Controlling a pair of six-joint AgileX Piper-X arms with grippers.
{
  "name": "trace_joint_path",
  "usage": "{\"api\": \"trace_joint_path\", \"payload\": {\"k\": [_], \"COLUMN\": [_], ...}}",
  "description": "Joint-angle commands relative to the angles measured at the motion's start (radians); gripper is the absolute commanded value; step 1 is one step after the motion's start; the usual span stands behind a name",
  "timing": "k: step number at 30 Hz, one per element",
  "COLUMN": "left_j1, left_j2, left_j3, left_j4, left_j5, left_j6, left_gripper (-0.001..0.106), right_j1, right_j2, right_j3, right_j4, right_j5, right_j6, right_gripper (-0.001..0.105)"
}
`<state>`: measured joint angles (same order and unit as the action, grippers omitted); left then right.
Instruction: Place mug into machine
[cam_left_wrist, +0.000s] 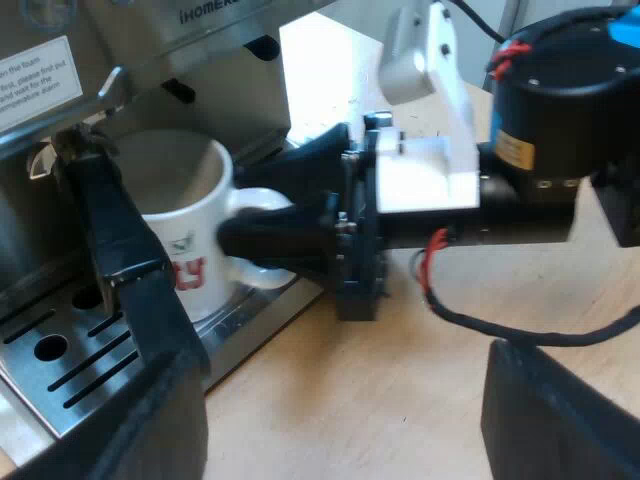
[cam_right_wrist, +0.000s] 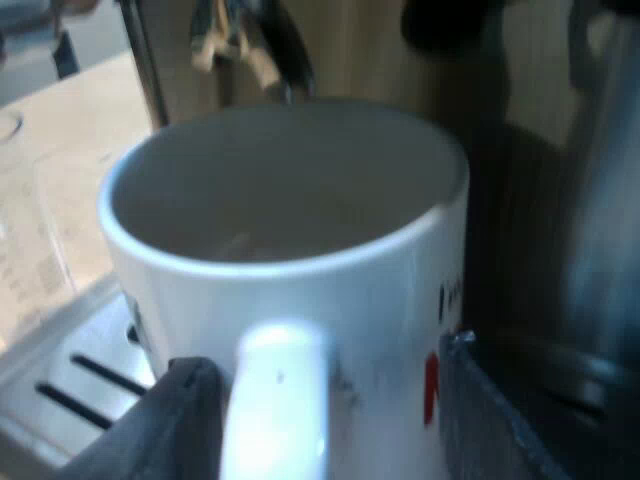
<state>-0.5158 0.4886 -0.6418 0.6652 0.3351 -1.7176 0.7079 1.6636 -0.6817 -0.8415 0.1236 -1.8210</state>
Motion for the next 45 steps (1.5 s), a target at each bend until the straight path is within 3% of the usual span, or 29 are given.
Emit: {"api": "trace_joint_path", "payload": {"k": [1, 6, 24, 35, 40, 45], "left_j1": [-0.005, -0.005, -0.005, -0.005, -0.005, -0.005], "left_j2": [-0.002, -0.002, -0.002, -0.002, -0.002, -0.002], "left_j3": [-0.008, -0.008, -0.008, -0.008, -0.008, -0.008], "left_j4": [-0.013, -0.013, -0.013, -0.013, -0.013, -0.013], "left_j5": [0.008, 0.008, 0.008, 0.008, 0.008, 0.008], "left_j6": [-0.005, -0.005, -0.005, -0.005, -0.005, -0.005], "left_gripper": [0.061, 0.061, 0.061, 0.061, 0.061, 0.061], "right_j1": [-0.003, -0.003, 0.008, 0.035, 0.055, 0.055], "right_j2": [0.019, 0.065, 0.090, 0.065, 0.020, -0.063], "right_j3": [-0.043, -0.098, -0.138, -0.142, -0.118, -0.039], "right_j4": [-0.013, -0.007, 0.001, 0.008, 0.016, 0.016], "right_j5": [-0.008, -0.008, -0.034, 0.061, 0.150, 0.150], "right_j6": [-0.015, -0.015, -0.041, -0.041, -0.041, -0.038], "right_gripper": [0.049, 0.049, 0.049, 0.049, 0.049, 0.049]}}
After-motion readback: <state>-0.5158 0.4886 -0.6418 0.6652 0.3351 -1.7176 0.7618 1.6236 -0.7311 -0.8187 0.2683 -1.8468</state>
